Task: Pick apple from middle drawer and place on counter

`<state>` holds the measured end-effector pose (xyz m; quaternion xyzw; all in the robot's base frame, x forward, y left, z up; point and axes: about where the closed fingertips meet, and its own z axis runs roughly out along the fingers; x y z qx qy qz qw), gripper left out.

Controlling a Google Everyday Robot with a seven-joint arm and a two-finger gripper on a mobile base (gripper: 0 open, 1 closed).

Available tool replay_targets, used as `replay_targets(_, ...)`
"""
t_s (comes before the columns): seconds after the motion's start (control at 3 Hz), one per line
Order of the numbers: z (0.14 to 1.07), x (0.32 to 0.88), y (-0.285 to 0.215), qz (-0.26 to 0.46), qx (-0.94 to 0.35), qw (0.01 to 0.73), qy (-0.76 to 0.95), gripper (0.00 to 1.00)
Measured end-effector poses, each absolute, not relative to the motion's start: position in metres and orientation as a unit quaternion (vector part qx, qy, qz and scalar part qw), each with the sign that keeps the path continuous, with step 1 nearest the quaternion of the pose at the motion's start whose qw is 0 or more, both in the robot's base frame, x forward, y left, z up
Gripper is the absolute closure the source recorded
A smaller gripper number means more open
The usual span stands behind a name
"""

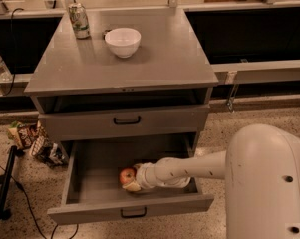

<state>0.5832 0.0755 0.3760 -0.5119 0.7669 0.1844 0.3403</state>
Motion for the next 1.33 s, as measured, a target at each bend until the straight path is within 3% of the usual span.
replay_targets(0.33,0.380,0.578,0.073,0.192,-0.513,0.338,0.765,0.85)
replay_targets(0.67,0.389,0.578,0.067,0.204,-0.500,0.348,0.767,1.00)
replay_targets(1.33,0.475,0.594,0.023,0.220,-0.491,0.396,0.745,1.00)
